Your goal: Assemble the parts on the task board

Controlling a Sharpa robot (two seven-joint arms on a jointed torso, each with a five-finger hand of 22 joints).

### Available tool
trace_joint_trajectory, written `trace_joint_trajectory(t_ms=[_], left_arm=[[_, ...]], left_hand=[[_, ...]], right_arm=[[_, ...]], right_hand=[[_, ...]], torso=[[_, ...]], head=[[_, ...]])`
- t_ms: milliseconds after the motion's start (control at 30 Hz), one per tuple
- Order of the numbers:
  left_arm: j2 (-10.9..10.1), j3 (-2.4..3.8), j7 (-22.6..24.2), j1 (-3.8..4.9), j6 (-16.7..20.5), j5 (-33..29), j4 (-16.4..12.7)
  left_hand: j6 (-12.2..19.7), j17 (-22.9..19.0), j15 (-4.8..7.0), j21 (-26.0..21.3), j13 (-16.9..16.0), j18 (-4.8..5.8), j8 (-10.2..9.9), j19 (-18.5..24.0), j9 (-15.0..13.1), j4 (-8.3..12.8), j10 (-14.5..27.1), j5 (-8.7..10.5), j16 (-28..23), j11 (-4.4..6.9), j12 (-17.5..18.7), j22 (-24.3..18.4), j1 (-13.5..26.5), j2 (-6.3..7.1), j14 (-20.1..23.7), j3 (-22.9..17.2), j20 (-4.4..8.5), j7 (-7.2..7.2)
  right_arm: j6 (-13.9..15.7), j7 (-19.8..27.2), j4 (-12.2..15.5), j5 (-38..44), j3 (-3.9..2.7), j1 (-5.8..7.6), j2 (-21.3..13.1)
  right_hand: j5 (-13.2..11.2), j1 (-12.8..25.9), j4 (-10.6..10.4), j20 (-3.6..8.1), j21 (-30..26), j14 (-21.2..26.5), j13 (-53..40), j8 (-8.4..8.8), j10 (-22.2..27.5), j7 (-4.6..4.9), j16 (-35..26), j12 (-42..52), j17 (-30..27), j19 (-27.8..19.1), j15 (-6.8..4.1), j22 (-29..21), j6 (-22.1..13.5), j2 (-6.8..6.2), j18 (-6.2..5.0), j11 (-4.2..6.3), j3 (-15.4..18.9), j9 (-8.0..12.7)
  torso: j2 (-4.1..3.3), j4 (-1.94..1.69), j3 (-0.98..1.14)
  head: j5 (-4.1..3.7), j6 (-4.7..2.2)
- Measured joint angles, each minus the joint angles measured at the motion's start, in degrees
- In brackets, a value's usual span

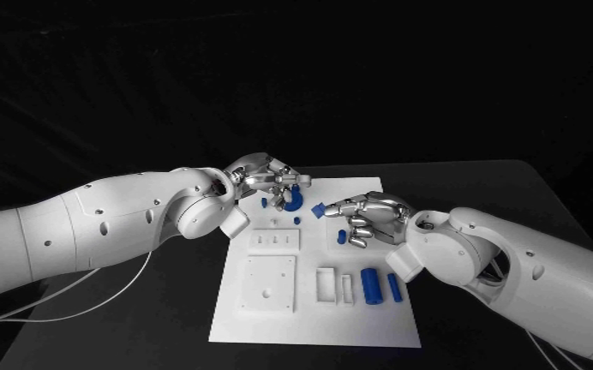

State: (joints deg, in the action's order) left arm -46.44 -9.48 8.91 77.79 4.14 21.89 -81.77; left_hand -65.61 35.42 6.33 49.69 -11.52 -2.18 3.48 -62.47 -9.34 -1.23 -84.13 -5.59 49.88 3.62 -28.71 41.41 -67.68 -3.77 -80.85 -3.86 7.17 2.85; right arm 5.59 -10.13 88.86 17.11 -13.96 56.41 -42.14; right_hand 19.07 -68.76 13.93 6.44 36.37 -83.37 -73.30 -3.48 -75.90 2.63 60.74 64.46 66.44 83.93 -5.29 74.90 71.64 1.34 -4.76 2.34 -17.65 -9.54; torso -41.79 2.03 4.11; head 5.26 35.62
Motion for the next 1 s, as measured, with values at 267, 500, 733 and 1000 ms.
trace_joint_trajectory(t_ms=[267, 500, 733, 1000], left_arm=[[-1.81, -0.67, -0.04, -0.06, -1.90, -1.06, -0.44], [-2.61, -1.71, -0.02, -0.20, -5.01, -1.53, -1.42], [-2.89, -2.71, 0.00, -0.51, -7.13, -1.72, -1.78], [-2.39, -3.33, 0.04, -0.91, -8.29, -2.04, -2.41]], left_hand=[[0.00, 0.00, 0.00, -0.23, -0.02, 0.00, 0.00, 0.00, -0.55, -2.35, 0.00, 1.84, 0.00, 0.00, 0.00, 0.04, 3.80, 4.95, 0.00, -0.78, 0.00, 0.00], [0.00, 0.00, 0.00, -0.23, -0.10, 0.00, 0.00, 0.00, -0.88, -2.55, 0.00, 1.89, 0.00, -0.01, 0.00, 0.15, 3.63, 6.62, 0.00, -1.78, 0.00, 0.00], [1.07, 0.00, -0.20, -0.23, -0.09, 0.00, 0.00, 0.00, -0.62, -2.67, 0.22, 2.55, -0.22, -0.23, 0.50, 0.15, 4.28, 8.23, 0.20, -1.66, 0.00, 0.57], [3.72, -0.05, -0.54, -0.67, -0.04, 0.00, 0.31, 0.32, 2.08, -2.84, 0.20, 2.66, -0.22, -0.65, 1.00, 0.20, 2.99, 7.52, 0.55, 6.36, -0.31, 1.24]], right_arm=[[0.44, 0.22, -0.32, -0.11, -0.03, -0.10, -0.13], [0.84, 0.35, -0.70, -0.52, -0.07, -0.12, -0.11], [1.26, 0.41, -0.87, -1.27, -0.12, -0.13, -0.09], [1.52, 0.45, -0.95, -1.87, -0.15, -0.14, 0.03]], right_hand=[[0.00, 0.00, 0.00, 0.00, 0.00, 0.00, 0.00, 0.01, 0.00, 0.01, 0.00, 0.00, -0.01, 0.00, 0.00, 0.00, -0.02, 0.00, 0.00, 0.00, 0.00, 0.03], [-0.01, 0.00, 0.16, 0.00, 0.00, 0.00, -0.09, 0.05, 0.00, -0.20, 0.00, 0.00, 0.11, 0.00, 0.00, 0.00, 0.20, 0.00, 0.00, 0.00, -0.16, 0.13], [-0.05, 0.00, 0.16, 0.00, 0.00, 0.00, -0.08, 0.05, -0.20, -0.21, 0.00, 0.00, 0.10, 0.00, 0.01, 0.00, 0.21, 0.00, 0.00, 0.21, -0.15, 0.13], [-0.03, -0.01, 0.31, 0.00, 0.00, 0.00, -0.12, 0.00, -0.20, -0.50, 0.00, 0.00, 0.09, 0.00, 0.01, 0.00, 0.53, 0.01, -0.02, 0.22, -0.31, 0.11]], torso=[[0.01, 0.00, 0.00], [0.02, -0.03, -0.02], [0.02, -0.03, -0.04], [0.01, -0.01, -0.04]], head=[[-0.19, -0.12], [-0.27, -0.18], [-0.31, -0.24], [-0.44, -0.26]])
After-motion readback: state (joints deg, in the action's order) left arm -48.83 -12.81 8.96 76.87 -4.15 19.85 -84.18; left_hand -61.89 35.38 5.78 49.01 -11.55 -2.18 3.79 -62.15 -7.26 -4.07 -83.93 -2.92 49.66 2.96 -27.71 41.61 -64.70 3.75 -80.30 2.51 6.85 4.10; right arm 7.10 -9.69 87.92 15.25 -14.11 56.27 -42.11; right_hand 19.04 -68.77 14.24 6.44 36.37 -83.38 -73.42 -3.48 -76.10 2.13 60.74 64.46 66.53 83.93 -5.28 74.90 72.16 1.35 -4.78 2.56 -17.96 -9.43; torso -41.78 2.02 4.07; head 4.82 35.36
